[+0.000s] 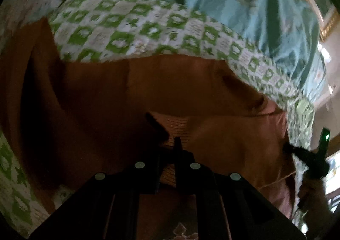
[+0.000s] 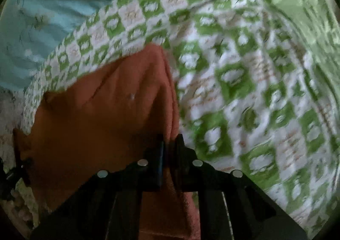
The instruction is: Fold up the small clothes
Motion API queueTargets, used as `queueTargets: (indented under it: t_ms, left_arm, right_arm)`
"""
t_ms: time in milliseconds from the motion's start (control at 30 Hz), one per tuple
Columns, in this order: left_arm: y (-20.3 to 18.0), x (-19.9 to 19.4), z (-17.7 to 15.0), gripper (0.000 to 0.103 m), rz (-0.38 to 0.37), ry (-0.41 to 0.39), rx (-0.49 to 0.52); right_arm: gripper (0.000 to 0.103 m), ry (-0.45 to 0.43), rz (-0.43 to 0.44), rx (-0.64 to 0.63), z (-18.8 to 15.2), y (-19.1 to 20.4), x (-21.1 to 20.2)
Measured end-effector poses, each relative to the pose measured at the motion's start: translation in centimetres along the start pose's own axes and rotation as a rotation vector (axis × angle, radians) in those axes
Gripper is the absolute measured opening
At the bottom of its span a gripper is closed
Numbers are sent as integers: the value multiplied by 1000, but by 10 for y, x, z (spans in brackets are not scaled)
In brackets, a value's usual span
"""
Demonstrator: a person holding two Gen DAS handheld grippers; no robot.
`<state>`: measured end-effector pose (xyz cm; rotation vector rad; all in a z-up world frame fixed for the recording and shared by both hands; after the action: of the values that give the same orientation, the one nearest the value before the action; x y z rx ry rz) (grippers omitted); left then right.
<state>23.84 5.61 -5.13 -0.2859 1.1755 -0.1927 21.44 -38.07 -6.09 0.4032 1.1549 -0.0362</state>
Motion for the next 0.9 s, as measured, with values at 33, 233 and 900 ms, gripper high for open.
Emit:
queueTargets:
  t_ms: [33,233,900]
  left_arm:
    - [0,5,-1,11,23,15,-1]
    - [28,-1,-15,26,16,53,-79]
    - [109,-53,-27,72,233,-12,-277]
  right_arm:
    - [11,3,-6,0,-1,0,1]
    - [29,-14,27,71,-8,-1,-11]
    - [47,66,272,-105,-91,104,-39]
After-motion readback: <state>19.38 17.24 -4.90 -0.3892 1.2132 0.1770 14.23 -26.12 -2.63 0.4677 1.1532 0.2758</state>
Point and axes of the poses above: each gripper's, at about its wrist camera, not at the fingertips, and x roughly the way its jaws point, y to its left, z to its top, the point moved 1 cm from there along x, roughly the way its jaws point, and after that the axes turned 8 degrees about y, right-handed, at the moved point
